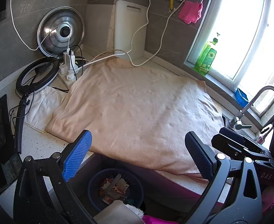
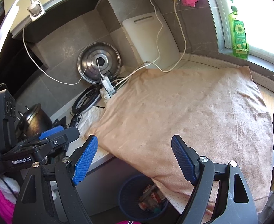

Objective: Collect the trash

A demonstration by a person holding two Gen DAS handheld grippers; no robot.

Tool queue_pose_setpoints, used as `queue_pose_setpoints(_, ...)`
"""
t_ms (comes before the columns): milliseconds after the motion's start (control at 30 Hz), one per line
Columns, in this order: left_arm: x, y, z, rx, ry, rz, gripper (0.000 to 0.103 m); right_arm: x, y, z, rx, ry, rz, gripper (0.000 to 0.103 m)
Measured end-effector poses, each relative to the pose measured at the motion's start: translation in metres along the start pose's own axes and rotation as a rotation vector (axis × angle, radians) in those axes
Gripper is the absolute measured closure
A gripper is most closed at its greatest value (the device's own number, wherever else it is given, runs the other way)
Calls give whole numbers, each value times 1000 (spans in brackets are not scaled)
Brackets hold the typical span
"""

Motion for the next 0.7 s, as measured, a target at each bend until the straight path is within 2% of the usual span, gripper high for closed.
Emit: queue_pose_setpoints(700,0,0,-4,-6,0,31,1,5,-4,-2,13,8,4,22)
Point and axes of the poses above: each gripper's, at about its wrist camera, not at the fingertips, and z roughly the way its jaws point, y to its left, x to its underside, the point moved 9 cm from there along z, roughly the way its jaws point, and after that the axes turned 13 degrees about -y, right-handed, at the moved point
